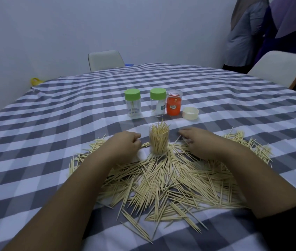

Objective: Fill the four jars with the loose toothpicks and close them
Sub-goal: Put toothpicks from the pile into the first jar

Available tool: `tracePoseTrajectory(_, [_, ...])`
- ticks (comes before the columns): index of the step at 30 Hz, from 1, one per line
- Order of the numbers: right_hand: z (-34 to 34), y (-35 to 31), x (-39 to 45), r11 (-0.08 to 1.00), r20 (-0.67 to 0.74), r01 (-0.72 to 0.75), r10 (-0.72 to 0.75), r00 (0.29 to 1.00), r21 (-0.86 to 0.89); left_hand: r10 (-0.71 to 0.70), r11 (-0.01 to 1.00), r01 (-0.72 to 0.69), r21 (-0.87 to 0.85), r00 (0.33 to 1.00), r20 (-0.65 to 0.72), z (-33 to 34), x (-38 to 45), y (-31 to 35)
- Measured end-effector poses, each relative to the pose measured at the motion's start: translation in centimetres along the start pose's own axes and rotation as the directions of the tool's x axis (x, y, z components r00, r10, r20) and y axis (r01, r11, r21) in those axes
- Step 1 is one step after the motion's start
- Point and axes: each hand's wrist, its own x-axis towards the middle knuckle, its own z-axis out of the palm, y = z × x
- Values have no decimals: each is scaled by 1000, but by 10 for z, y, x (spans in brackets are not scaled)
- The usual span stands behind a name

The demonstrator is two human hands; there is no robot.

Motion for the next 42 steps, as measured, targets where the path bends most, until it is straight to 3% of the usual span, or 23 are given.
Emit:
tracePoseTrajectory(10, [-3, 2, -2, 1000, 131, 12, -8, 991, -29, 6, 986, -27, 166, 992, 129, -4, -14, 16])
tracePoseTrajectory(13, [-2, 0, -4, 998, 96, 32, -27, 995, -61, 2, 952, -57, 300, 984, 180, -1, -16, 17])
tracePoseTrajectory(16, [0, -2, -4, 995, 45, 43, -39, 998, -92, 4, 948, -63, 313, 983, 186, -1, -15, 15])
tracePoseTrajectory(26, [13, -3, 6, 981, -113, 74, -95, 989, -177, 58, 956, -78, 282, 995, 78, -1, -9, 11])
tracePoseTrajectory(32, [19, -6, 7, 973, -145, 99, -131, 981, -208, 95, 870, -60, 490, 994, -48, 6, -3, 15])
tracePoseTrajectory(42, [16, -11, -1, 955, -134, -38, -1, 991, -293, 98, 752, -21, 659, 992, -80, 13, -3, 20])
